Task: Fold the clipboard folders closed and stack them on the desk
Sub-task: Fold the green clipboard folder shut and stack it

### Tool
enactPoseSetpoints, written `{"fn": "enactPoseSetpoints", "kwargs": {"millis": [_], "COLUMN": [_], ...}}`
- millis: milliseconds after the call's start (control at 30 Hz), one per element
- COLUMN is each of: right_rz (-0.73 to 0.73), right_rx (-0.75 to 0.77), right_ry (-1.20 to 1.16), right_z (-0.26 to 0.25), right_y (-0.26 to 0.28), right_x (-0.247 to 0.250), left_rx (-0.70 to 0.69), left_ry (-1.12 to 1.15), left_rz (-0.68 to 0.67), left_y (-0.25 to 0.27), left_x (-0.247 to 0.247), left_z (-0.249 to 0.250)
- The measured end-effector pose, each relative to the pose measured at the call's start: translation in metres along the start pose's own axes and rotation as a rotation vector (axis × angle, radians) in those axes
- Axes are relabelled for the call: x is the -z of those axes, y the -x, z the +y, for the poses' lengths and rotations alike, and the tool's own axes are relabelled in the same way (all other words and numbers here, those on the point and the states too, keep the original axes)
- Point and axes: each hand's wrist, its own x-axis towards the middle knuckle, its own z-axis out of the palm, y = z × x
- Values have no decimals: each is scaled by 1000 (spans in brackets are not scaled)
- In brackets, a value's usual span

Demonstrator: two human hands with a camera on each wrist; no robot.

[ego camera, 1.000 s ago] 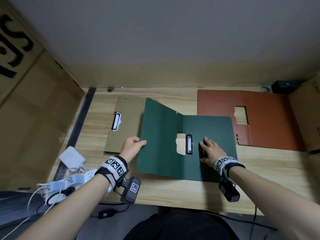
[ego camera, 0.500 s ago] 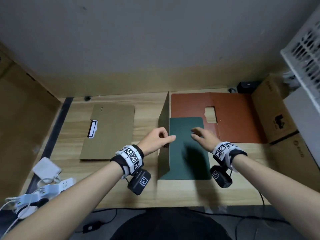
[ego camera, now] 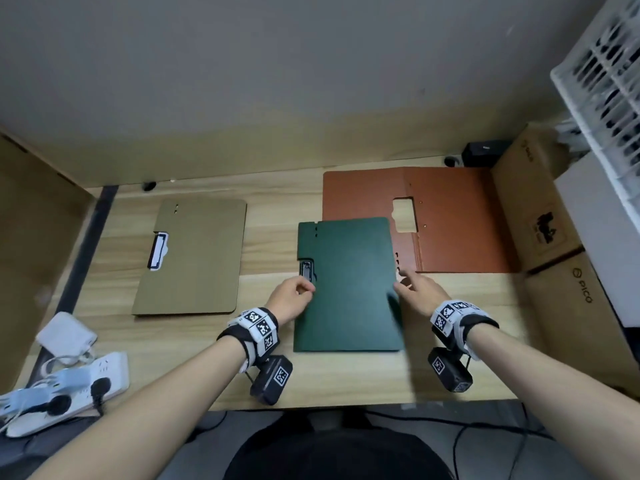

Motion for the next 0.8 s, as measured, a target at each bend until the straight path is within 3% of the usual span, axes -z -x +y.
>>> {"fn": "enactPoseSetpoints", "kwargs": {"millis": [167,433,600,800], "right_rz": [7,-72,-102,-112], "right_rx": [-20,-146,-218,-191], "right_ry": [66,81,-2,-59], "right_z": [12,-8,-25,-67], "right_y": [-9,-13,-17,-30], "right_x": [-25,-43,-48,-64], "left_rx": [212,431,405,335], "left_ry": [67,304,418,553], "left_rz": [17,70,-22,17], "left_y": [2,-11,-28,-49], "left_x": [-12,-21,7,44], "left_z": [-39,-52,-52,-84]}}
